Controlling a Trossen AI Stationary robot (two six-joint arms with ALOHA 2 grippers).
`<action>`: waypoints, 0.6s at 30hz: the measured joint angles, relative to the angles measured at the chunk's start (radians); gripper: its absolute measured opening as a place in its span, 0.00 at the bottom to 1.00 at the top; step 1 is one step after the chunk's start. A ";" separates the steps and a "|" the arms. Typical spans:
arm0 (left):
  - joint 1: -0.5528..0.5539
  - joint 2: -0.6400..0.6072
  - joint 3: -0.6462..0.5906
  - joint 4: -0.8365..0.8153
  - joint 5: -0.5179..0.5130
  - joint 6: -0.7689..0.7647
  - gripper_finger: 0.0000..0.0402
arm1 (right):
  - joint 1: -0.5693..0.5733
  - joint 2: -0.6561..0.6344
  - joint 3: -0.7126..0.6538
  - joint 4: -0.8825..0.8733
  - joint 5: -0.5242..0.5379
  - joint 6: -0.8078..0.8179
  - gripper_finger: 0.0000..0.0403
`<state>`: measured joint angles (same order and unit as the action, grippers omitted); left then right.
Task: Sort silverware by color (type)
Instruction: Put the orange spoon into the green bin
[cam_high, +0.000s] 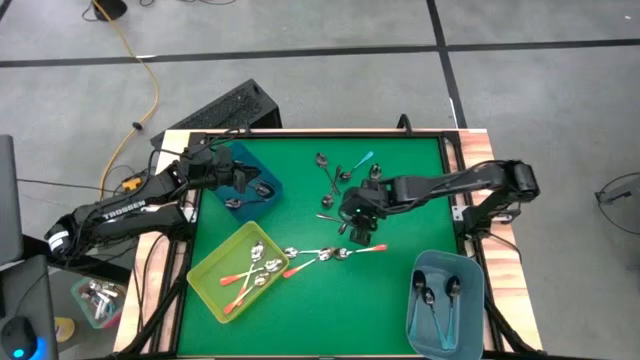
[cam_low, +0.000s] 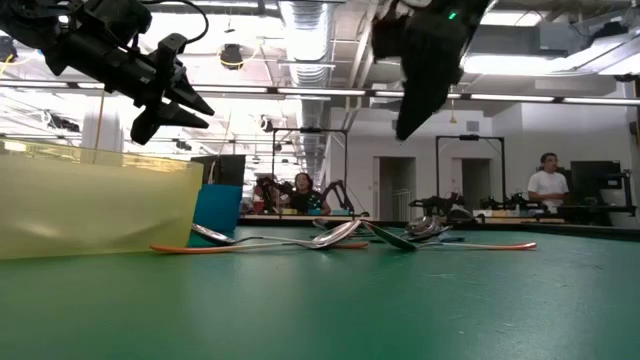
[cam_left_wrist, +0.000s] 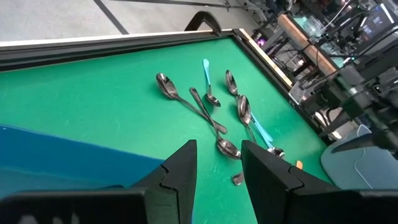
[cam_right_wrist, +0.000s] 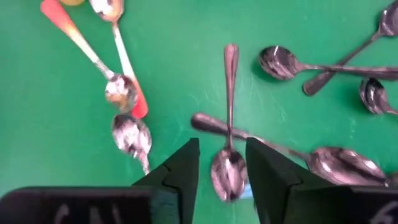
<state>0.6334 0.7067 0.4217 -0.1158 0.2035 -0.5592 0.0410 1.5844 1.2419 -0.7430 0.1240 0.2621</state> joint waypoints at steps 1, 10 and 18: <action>0.000 0.000 0.000 0.000 0.000 0.000 0.27 | 0.006 -0.015 0.000 -0.003 0.000 0.004 0.38; 0.000 0.000 0.000 -0.003 -0.002 -0.021 0.27 | 0.059 -0.114 0.000 -0.002 0.007 0.052 0.42; 0.000 0.000 0.000 -0.002 -0.005 -0.043 0.27 | 0.073 -0.186 0.000 0.015 0.013 0.052 0.42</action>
<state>0.6331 0.7071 0.4213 -0.1177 0.1988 -0.6025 0.1141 1.3988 1.2419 -0.7279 0.1371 0.3138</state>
